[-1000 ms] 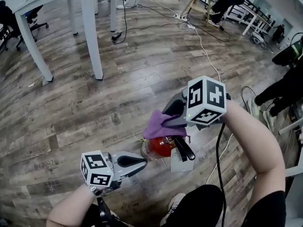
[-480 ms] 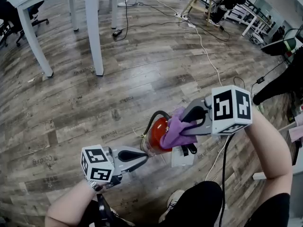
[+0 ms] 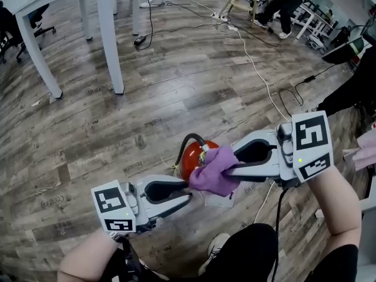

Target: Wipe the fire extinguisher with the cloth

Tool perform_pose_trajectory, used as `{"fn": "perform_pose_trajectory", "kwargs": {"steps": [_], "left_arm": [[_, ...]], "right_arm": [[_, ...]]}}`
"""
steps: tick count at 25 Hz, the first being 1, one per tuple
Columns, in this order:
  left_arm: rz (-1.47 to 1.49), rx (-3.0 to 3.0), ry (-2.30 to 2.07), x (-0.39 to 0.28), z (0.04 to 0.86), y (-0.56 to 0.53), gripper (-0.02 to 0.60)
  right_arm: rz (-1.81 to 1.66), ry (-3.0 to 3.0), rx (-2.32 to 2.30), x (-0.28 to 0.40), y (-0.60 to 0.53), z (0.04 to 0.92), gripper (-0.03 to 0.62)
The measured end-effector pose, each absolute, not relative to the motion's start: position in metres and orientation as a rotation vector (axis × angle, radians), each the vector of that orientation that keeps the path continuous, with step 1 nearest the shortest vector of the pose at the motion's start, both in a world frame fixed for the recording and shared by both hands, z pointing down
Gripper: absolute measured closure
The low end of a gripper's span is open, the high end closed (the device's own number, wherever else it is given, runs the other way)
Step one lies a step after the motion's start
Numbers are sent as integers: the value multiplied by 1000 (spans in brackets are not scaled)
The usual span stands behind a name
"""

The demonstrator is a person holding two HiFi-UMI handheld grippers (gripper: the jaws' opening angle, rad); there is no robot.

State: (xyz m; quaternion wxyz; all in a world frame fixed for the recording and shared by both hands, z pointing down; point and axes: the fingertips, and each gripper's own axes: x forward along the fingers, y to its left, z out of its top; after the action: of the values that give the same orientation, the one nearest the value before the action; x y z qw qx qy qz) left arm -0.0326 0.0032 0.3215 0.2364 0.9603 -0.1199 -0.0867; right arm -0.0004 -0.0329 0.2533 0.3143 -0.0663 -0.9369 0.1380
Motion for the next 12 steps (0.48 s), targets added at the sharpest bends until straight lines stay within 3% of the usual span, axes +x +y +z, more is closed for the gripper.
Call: {"fn": "perform_pose_trajectory", "kwargs": {"steps": [5, 10, 12], "left_arm": [[-461, 2590, -422, -32, 279, -11, 394], [-579, 2590, -525, -37, 255, -22, 153], [-615, 2595, -495, -35, 246, -18, 147]], "right_arm": [[453, -2570, -83, -3, -45, 249, 522], [475, -2641, -153, -11, -34, 246, 522], [481, -2656, -171, -15, -29, 246, 522]]}}
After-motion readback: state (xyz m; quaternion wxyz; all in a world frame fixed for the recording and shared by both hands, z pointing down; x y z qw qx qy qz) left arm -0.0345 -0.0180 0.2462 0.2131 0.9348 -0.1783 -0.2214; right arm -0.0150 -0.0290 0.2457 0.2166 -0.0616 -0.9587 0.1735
